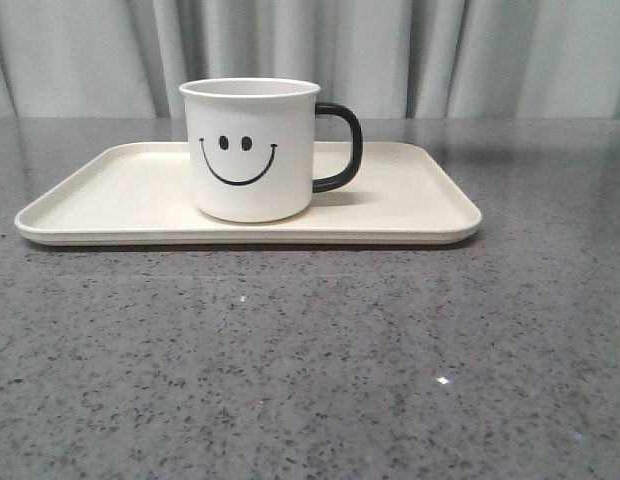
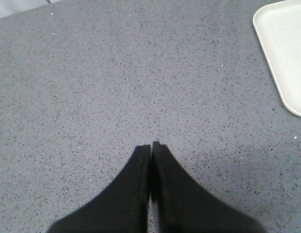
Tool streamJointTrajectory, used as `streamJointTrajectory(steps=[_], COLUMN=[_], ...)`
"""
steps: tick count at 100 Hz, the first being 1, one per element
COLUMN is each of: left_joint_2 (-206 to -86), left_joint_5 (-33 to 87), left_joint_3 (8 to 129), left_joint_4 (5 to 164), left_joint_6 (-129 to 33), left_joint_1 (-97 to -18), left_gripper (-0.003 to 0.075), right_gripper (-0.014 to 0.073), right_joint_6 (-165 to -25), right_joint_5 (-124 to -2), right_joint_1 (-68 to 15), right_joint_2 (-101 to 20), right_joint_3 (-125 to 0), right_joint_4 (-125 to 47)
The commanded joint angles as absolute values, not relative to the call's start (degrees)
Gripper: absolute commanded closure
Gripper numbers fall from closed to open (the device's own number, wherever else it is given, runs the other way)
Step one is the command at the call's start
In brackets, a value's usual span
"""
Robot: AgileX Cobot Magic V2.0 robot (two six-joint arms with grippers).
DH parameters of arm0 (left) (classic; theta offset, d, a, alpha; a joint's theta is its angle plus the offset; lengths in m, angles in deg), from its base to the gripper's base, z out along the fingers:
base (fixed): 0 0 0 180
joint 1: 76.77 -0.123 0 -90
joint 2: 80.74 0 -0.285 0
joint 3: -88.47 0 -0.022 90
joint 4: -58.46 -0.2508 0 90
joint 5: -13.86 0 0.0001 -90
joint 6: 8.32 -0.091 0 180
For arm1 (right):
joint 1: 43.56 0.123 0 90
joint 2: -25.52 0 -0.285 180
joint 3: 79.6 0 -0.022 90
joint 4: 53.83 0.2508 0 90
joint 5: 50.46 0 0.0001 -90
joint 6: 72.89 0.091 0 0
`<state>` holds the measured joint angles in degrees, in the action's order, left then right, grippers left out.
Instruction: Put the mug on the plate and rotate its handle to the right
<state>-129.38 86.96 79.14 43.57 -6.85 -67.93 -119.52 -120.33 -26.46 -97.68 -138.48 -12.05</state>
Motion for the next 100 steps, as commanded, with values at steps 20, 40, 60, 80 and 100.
streamJointTrajectory(steps=[20, 40, 60, 80, 100], left_joint_2=[-129.48, -129.48, -129.48, -129.48, -129.48], left_joint_5=[84.05, 82.4, 81.64, 81.24, 81.24], left_joint_3=[80.33, 80.33, 80.33, 80.33, 80.33], left_joint_4=[43.05, 43.14, 43.14, 43.14, 43.14], left_joint_6=[-6.39, -6.39, -6.39, -6.39, -6.39], left_joint_1=[-68.13, -68.13, -68.13, -68.13, -68.13], left_gripper=[0.074, 0.074, 0.074, 0.074, 0.074], right_gripper=[0.0389, 0.0393, 0.0522, 0.0559, 0.0652], right_joint_6=[-116.96, -116.45, -116.53, -117.21, -119.77], right_joint_5=[-122.12, -122.13, -119.45, -116.89, -111.74], right_joint_1=[-40.17, -50.49, -58.27, -63.49, -65.55], right_joint_2=[-85.69, -79.08, -72.42, -64.73, -55.79], right_joint_3=[-140.32, -139.0, -134.04, -125.38, -112.48], right_joint_4=[-4.82, 0.59, 2.29, 2.08, 0.68])
